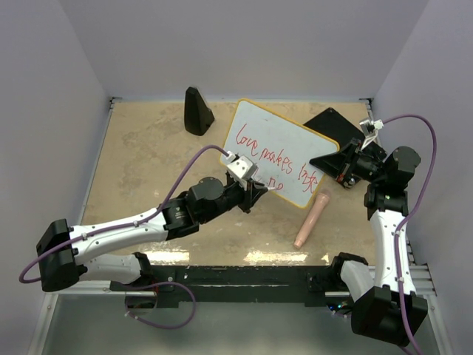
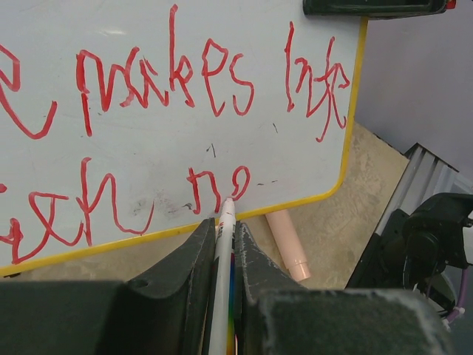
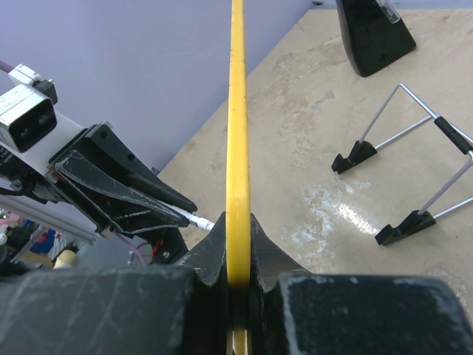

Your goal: Write a sentence on the whiteboard

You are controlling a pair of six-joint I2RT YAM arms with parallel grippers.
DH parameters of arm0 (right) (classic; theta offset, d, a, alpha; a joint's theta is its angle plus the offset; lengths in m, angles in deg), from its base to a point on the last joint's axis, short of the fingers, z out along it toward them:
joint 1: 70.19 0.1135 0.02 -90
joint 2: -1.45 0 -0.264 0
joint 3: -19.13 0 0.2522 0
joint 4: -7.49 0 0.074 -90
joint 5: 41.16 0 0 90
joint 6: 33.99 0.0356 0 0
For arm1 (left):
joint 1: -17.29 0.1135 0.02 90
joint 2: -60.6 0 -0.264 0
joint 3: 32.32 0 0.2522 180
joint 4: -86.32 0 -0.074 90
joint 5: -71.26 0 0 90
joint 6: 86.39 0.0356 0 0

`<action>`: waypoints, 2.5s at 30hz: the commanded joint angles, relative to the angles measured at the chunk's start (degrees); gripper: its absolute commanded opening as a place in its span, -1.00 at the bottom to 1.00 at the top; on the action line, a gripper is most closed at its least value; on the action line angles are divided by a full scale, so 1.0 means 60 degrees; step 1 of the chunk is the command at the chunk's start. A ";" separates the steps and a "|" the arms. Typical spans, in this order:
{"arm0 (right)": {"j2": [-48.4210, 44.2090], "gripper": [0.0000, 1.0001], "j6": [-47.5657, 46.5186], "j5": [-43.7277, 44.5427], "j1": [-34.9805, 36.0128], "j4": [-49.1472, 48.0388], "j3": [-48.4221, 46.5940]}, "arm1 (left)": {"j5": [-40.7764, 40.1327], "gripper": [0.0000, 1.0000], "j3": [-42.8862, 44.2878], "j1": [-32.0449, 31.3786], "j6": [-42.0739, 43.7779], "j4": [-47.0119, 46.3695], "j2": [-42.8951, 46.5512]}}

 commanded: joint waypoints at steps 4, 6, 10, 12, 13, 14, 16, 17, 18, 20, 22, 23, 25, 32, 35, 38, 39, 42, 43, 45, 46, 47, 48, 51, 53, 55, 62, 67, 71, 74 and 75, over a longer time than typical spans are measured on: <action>-0.0348 -1.00 0.0285 -0.0106 0.0007 -0.0613 -0.0465 | 0.0113 -1.00 0.0550 0.0202 0.0284 -0.0396 -0.0153; -0.0348 -1.00 0.0285 -0.0106 0.0007 -0.0613 -0.0465 | 0.0172 -1.00 0.0638 0.0202 0.0327 -0.0425 -0.0256; -0.0348 -1.00 0.0271 -0.0106 0.0007 -0.0598 -0.0451 | 0.0332 -1.00 0.0741 0.0260 0.0327 -0.0557 -0.0344; -0.0348 -1.00 0.0271 -0.0106 0.0007 -0.0613 -0.0451 | 0.0362 -1.00 0.0785 0.0275 0.0342 -0.0601 -0.0359; -0.0334 -1.00 0.0271 -0.0092 0.0007 -0.0613 -0.0451 | 0.0391 -1.00 0.0828 0.0275 0.0357 -0.0601 -0.0359; -0.0348 -1.00 0.0271 -0.0106 -0.0008 -0.0613 -0.0451 | 0.0478 -1.00 0.0858 0.0289 0.0357 -0.0601 -0.0344; -0.0334 -1.00 0.0271 -0.0092 0.0007 -0.0613 -0.0451 | 0.0640 -1.00 0.0844 0.0290 0.0299 -0.0674 -0.0184; -0.0319 -1.00 0.0271 -0.0092 0.0007 -0.0613 -0.0451 | 0.0800 -1.00 0.0815 0.0290 0.0284 -0.0704 -0.0081; -0.0333 -1.00 0.0271 -0.0106 0.0007 -0.0627 -0.0451 | 0.0874 -1.00 0.0771 0.0290 0.0240 -0.0762 0.0137; -0.0304 -1.00 0.0271 -0.0106 0.0007 -0.0628 -0.0465 | 0.1239 -1.00 0.0624 0.0450 0.0065 -0.0836 0.0402; -0.0304 -1.00 0.0256 -0.0106 0.0007 -0.0613 -0.0465 | 0.1503 -1.00 0.0493 0.0611 -0.0053 -0.0865 0.0680; -0.0304 -1.00 0.0270 -0.0106 0.0007 -0.0613 -0.0465 | 0.1766 -1.00 0.0463 0.0655 -0.0126 -0.0880 0.0754; -0.0304 -1.00 0.0256 -0.0106 0.0007 -0.0613 -0.0465 | 0.2090 -1.00 0.0361 0.0772 -0.0302 -0.0982 0.0857; -0.0348 -1.00 0.0270 -0.0106 0.0007 -0.0613 -0.0451 | 0.2530 -1.00 0.0403 0.0773 -0.0346 -0.0881 0.1354; -0.0334 -1.00 0.0256 -0.0107 -0.0008 -0.0628 -0.0451 | 0.2442 -1.00 0.0682 0.0817 -0.0186 -0.0383 0.1691; -0.0334 -1.00 0.0256 -0.0106 0.0007 -0.0628 -0.0465 | 0.2442 -1.00 0.0916 0.0875 -0.0112 0.0057 0.1926; -0.0334 -1.00 0.0256 -0.0106 -0.0008 -0.0628 -0.0465 | 0.2457 -1.00 0.0960 0.0890 -0.0112 0.0174 0.2042; -0.0363 -1.00 0.0270 -0.0092 0.0007 -0.0642 -0.0451 | 0.2370 -1.00 0.1151 0.0934 -0.0199 0.0394 0.2189; -0.0377 -1.00 0.0271 -0.0092 0.0007 -0.0628 -0.0451 | 0.2311 -1.00 0.1253 0.0963 -0.0229 0.0424 0.2234; -0.0377 -1.00 0.0271 -0.0092 -0.0008 -0.0642 -0.0436 | 0.2208 -1.00 0.1399 0.1094 -0.0302 0.0511 0.2350; -0.0377 -1.00 0.0271 -0.0092 0.0007 -0.0642 -0.0436 | 0.2208 -1.00 0.1545 0.1153 -0.0302 0.0541 0.2366; -0.0377 -1.00 0.0285 -0.0092 0.0007 -0.0642 -0.0450 | 0.2251 -1.00 0.1619 0.1183 -0.0288 0.0585 0.2322; -0.0377 -1.00 0.0285 -0.0106 0.0007 -0.0642 -0.0451 | 0.2266 -1.00 0.1663 0.1212 -0.0259 0.0614 0.2293; -0.0377 -1.00 0.0285 -0.0106 0.0007 -0.0642 -0.0465 | 0.2559 -1.00 0.1737 0.1213 -0.0200 0.0629 0.2060; -0.0407 -1.00 0.0285 -0.0092 0.0007 -0.0657 -0.0451 | 0.2705 -1.00 0.1620 0.1213 -0.0171 0.0658 0.1738; -0.0436 -1.00 0.0300 -0.0092 0.0007 -0.0657 -0.0436 | 0.2910 -1.00 0.1358 0.1169 -0.0258 0.0528 0.1576; -0.0363 -1.00 0.0300 -0.0063 0.0007 -0.0686 -0.0407 | 0.2633 -1.00 0.0903 0.0407 -0.0025 -0.0233 0.1004; -0.0348 -1.00 0.0300 -0.0048 -0.0008 -0.0716 -0.0378 | 0.2150 -1.00 0.0567 -0.0105 0.0532 -0.0425 0.0769; -0.0348 -1.00 0.0329 -0.0033 -0.0008 -0.0759 -0.0348 | 0.1566 -1.00 0.0302 -0.0354 0.0956 -0.0689 0.0711; -0.0348 -1.00 0.0329 -0.0048 -0.0037 -0.0789 -0.0348 | 0.1214 -1.00 0.0258 -0.0457 0.1074 -0.0733 0.0609; -0.0348 -1.00 0.0315 -0.0048 -0.0023 -0.0789 -0.0348 | 0.1081 -1.00 0.0243 -0.0530 0.1104 -0.0733 0.0579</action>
